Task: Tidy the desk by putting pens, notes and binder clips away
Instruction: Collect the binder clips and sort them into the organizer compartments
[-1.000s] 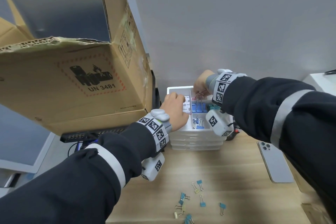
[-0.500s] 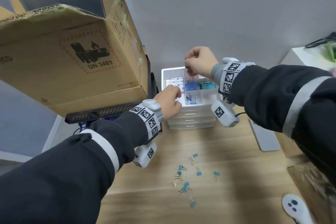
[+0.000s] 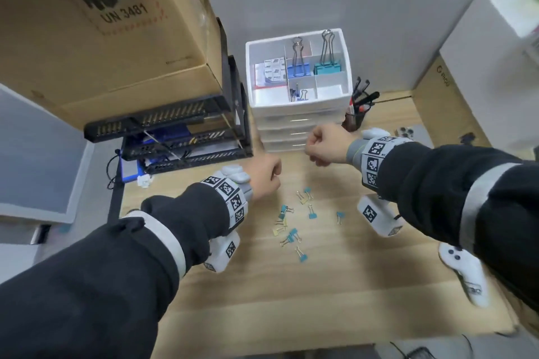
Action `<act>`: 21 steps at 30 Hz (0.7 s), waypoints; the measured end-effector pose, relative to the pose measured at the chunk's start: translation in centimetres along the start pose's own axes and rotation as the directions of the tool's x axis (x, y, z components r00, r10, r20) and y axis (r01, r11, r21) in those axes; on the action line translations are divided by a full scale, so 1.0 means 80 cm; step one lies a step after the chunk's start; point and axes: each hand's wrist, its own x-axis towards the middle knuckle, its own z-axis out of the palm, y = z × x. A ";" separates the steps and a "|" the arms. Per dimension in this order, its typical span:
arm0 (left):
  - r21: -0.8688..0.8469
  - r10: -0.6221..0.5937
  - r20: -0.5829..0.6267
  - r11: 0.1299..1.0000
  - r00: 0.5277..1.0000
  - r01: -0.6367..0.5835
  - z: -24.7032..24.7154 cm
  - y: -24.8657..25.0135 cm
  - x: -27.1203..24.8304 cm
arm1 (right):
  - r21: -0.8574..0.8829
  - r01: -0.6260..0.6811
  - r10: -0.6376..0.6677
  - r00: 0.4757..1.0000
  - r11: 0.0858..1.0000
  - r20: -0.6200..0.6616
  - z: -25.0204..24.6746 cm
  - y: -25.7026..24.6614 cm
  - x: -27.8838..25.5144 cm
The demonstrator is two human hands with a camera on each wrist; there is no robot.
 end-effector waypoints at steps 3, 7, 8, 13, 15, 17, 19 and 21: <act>-0.013 -0.026 0.088 1.000 0.996 0.027 0.056 -0.011 -0.014 | -0.257 -0.229 0.249 0.967 0.939 0.049 0.028 0.070 -0.011; -0.024 -0.022 0.189 0.999 0.982 0.027 0.119 -0.015 -0.034 | -0.445 -0.385 0.436 0.900 0.809 0.015 0.057 0.133 -0.033; -0.040 -0.006 0.191 0.999 0.982 0.013 0.135 -0.017 -0.036 | -0.464 -0.393 0.446 0.895 0.794 0.005 0.064 0.144 -0.034; -0.028 -0.025 0.228 0.999 0.973 0.032 0.188 -0.016 -0.044 | -0.470 -0.411 0.428 0.901 0.781 -0.078 0.099 0.169 -0.037; 0.010 -0.012 0.237 1.000 0.972 0.010 0.197 -0.010 -0.043 | -0.475 -0.400 0.414 0.907 0.784 -0.079 0.108 0.170 -0.035; 0.051 -0.018 0.247 0.999 0.969 0.006 0.201 -0.005 -0.043 | -0.461 -0.390 0.416 0.908 0.797 -0.050 0.116 0.172 -0.031; 0.093 -0.038 0.253 0.996 0.967 0.015 0.204 -0.002 -0.043 | -0.398 -0.356 0.381 0.924 0.845 -0.019 0.124 0.172 -0.030; 0.113 -0.048 0.246 0.993 0.968 0.021 0.206 0.000 -0.042 | -0.312 -0.296 0.315 0.949 0.903 0.012 0.132 0.168 -0.031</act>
